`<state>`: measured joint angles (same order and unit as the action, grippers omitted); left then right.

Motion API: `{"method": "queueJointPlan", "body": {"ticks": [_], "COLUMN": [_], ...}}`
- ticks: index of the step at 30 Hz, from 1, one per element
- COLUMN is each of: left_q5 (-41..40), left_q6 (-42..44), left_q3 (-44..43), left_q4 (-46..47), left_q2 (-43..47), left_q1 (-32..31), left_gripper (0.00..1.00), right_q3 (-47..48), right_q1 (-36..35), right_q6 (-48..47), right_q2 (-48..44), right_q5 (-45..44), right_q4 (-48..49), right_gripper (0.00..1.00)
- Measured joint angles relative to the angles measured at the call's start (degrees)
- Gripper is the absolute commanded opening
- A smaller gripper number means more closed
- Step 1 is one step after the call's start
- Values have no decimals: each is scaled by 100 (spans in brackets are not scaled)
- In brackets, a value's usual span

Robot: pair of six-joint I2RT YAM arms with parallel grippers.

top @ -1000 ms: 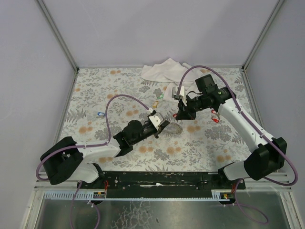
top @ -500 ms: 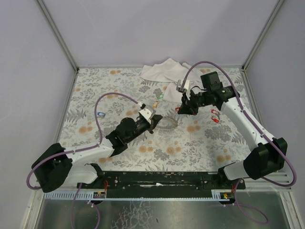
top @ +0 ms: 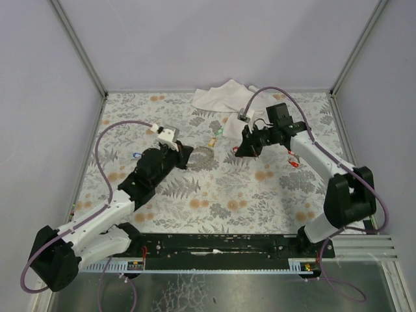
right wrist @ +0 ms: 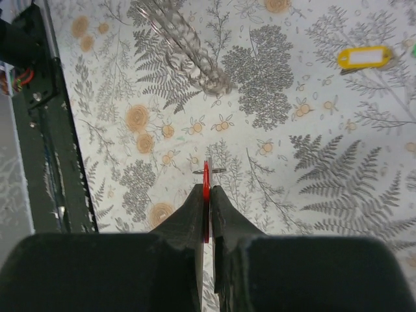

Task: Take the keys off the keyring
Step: Place the key at the center of the board.

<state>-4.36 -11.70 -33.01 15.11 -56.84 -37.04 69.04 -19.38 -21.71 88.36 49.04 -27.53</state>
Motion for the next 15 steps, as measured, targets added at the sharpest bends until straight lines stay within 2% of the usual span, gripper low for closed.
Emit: {"method": "queueJointPlan", "body": {"ticks": [6,15], "left_q5": [-170,-306], "left_q6": [-459,-686], "left_q3": [-579,-1644], "left_q4": [-883,-2149], "left_q2": [345,824], "left_q1": [297,496], "left_gripper": [0,0], "right_q3": [162,2009], "right_q1": [-140,-1224], "right_q6": [984,2155], "right_q2": [1163,3519], "right_q5": [245,111], "right_q4": [680,1165], "right_gripper": [0,0]}}
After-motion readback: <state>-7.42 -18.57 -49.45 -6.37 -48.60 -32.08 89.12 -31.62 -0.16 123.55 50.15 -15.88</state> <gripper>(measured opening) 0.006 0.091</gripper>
